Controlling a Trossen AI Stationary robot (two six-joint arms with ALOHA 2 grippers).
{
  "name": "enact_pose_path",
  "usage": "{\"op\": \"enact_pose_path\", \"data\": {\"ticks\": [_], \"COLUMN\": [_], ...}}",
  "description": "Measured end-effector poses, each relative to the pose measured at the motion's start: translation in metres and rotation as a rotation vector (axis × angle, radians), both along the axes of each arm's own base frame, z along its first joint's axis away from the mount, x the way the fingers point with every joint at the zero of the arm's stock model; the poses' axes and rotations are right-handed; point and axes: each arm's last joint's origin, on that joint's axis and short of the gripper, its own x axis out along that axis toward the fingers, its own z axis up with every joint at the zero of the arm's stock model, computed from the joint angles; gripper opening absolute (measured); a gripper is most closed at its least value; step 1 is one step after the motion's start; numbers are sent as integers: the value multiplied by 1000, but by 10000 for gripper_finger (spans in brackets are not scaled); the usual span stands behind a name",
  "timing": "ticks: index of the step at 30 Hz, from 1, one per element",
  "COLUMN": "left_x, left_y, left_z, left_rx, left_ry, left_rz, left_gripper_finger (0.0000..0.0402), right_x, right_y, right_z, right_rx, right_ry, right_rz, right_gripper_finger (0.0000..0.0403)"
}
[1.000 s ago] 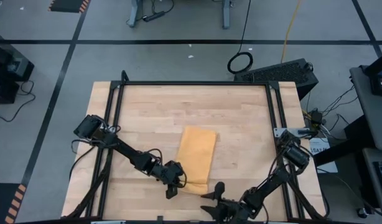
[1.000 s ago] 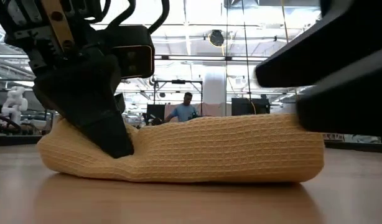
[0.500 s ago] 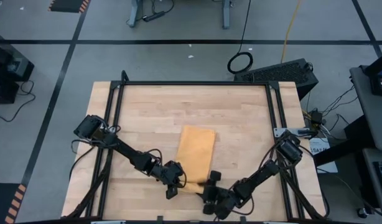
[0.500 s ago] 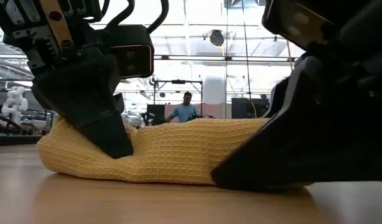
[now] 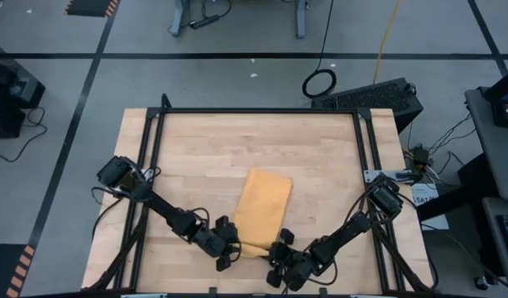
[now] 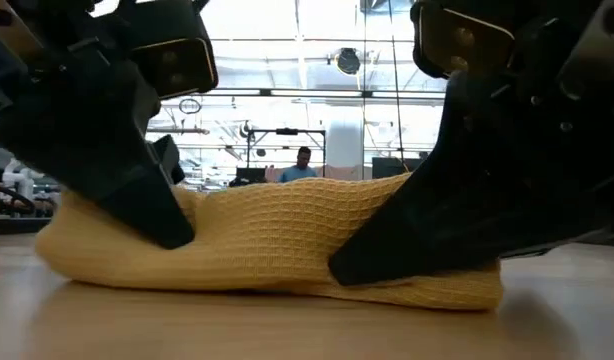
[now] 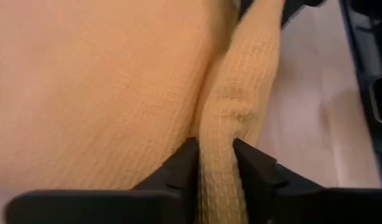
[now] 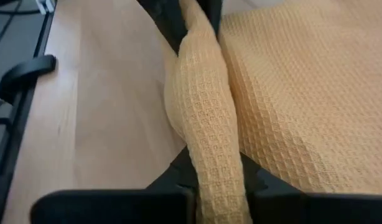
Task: Roll towel
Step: Roll the yellow towel
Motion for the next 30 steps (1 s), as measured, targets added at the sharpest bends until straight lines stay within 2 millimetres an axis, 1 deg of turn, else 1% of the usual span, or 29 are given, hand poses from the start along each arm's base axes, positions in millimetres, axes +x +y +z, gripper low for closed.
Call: {"op": "enact_pose_path", "data": {"ticks": [2, 4, 10, 13, 15, 16, 18, 21, 23, 25, 30], "left_x": [-1, -3, -16, -23, -28, -31, -41, -50, -54, -54, -48], "left_y": [1, 1, -3, -13, -27, -36, -52, -66, -70, -69, -64], "left_z": [4, 12, 38, 43, 44, 43, 34, 19, 7, -2, -7], "left_rx": [35, 67, 219, 309, 365, 400, 524, 670, 741, 777, 799], "left_ry": [-10, -34, -109, -176, -251, -289, -333, -369, -350, -332, -311], "left_rz": [-4, -26, -117, -153, -208, -246, -310, -356, -351, -341, -315], "left_gripper_finger": [117, 137, 181, 198, 206, 209, 212, 213, 213, 213, 213], "right_x": [0, 0, -1, -1, -1, -1, -1, -1, -1, -1, -1], "right_y": [0, 0, 0, 0, 0, 0, 0, 0, 0, 0, 0], "right_z": [0, 0, -1, -1, -1, -1, -1, -1, -1, -1, -2], "right_rx": [27, 46, 48, 53, 67, 70, 71, 71, 71, 71, 71], "right_ry": [-2, -4, 1, 1, 0, 0, 0, 0, 0, 1, 2], "right_rz": [-15, -28, -26, -30, -39, -41, -42, -42, -42, -43, -43], "right_gripper_finger": [38, 41, 28, 27, 30, 31, 31, 30, 29, 29, 32]}}
